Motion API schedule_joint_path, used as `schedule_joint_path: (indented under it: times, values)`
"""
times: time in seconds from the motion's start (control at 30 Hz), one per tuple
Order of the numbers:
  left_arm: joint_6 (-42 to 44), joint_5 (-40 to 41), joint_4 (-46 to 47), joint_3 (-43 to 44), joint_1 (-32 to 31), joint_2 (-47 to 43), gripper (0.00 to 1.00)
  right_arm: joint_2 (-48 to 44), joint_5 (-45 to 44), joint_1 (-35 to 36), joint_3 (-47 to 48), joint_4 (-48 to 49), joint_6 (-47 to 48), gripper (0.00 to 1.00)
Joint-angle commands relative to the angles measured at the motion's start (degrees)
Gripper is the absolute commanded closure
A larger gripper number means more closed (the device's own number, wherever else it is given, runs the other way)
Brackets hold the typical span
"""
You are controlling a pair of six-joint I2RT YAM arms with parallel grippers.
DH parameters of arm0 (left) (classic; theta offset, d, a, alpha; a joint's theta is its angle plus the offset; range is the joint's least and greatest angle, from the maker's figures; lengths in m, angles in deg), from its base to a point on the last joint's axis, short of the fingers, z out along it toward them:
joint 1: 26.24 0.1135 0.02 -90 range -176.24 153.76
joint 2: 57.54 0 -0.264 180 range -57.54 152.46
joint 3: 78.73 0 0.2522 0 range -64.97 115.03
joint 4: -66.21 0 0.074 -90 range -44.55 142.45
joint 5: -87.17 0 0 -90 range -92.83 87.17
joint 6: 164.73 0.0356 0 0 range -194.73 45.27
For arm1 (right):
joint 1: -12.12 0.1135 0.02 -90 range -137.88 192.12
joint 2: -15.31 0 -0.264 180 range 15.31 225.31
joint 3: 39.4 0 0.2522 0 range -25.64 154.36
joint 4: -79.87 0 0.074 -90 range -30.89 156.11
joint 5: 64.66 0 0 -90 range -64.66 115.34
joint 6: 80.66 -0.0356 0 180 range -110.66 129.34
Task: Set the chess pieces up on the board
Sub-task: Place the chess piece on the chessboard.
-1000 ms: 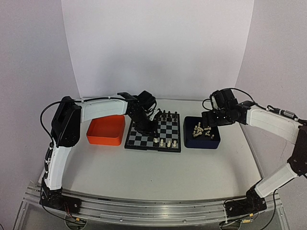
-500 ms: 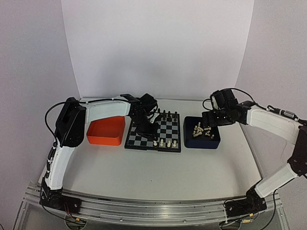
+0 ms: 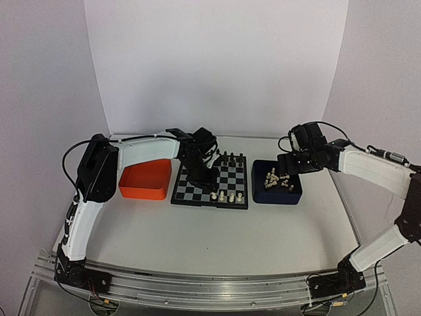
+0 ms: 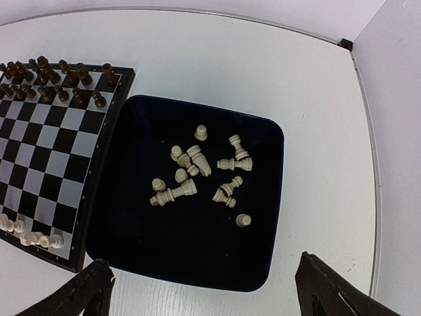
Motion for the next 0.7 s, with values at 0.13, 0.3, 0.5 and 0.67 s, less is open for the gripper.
schedule_joint_path:
  times: [0.13,0.3,0.5,0.67]
  values:
    - [0.6,1.6,-2.5,4.4,-0.3,1.8,0.97,-2.0,-1.7,-0.3,-0.6,-0.2,0.5,0.06]
    - [0.8,1.5,-3.7,5.3,-0.3,2.6,0.95,-2.2,-2.4,-0.3,-0.7,-0.2,0.4,0.06]
    - [0.9,1.5,-3.7,5.1,-0.5,2.7,0.89,-2.3,-2.5,-0.2,-0.7,-0.2,0.4,0.06]
    - [1.0,1.5,-3.5,5.1,-0.5,2.7,0.81,-2.3,-2.5,-0.3,-0.7,-0.3,0.3,0.06]
